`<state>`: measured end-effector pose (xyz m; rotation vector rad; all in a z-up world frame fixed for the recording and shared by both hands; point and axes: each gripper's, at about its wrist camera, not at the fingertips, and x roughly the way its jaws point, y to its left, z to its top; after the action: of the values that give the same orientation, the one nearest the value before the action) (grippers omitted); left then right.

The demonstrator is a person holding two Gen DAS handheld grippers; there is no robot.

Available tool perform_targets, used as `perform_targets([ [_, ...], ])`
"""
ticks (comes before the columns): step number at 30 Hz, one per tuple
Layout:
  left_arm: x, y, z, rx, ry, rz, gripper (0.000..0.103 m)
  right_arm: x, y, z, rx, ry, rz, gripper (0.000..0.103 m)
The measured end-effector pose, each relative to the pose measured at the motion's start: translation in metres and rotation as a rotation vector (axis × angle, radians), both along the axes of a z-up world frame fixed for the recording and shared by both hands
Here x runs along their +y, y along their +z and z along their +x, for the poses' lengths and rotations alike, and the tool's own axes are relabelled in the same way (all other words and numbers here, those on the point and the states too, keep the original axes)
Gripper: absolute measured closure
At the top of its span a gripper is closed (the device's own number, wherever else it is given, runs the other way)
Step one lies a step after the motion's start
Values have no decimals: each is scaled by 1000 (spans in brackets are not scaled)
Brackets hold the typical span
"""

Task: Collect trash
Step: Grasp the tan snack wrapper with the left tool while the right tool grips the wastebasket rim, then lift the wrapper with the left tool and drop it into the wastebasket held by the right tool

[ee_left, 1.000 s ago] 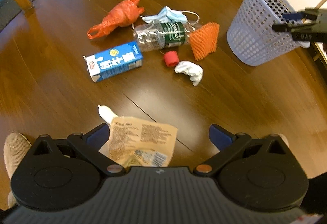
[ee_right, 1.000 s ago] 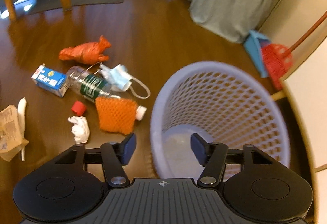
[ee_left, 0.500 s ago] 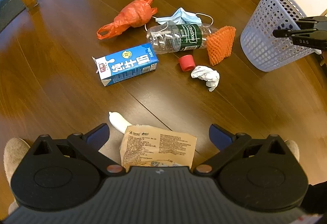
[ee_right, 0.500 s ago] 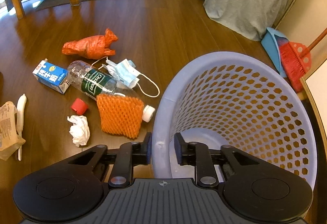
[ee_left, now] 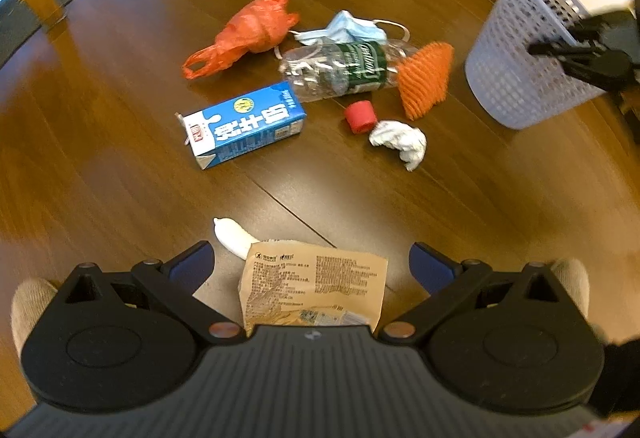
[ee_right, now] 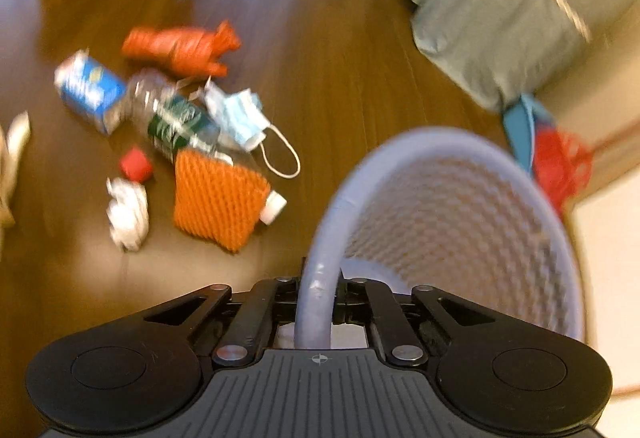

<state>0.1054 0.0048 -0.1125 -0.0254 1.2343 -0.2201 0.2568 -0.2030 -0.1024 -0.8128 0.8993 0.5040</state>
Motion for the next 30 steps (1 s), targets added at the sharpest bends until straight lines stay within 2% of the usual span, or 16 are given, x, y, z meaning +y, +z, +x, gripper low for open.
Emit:
perform_targets([
  [5, -1, -2, -13, -35, -215, 29, 1, 12, -17, -11, -89, 95, -163, 96],
  [7, -1, -8, -19, -39, -329, 24, 1, 13, -27, -16, -116, 142, -233, 95],
  [11, -1, -22, -30, -45, -492, 45, 1, 11, -47, -28, -149, 230, -333, 95],
  [17, -4, -45, -28, -84, -667, 105, 1, 10, -68, -34, -176, 294, -399, 96],
  [25, -9, -73, -37, -137, -1025, 163, 1, 17, -87, -42, -208, 409, -471, 96],
  [30, -7, -81, -36, -153, -1106, 162, 1, 21, -93, -45, -200, 453, -459, 99],
])
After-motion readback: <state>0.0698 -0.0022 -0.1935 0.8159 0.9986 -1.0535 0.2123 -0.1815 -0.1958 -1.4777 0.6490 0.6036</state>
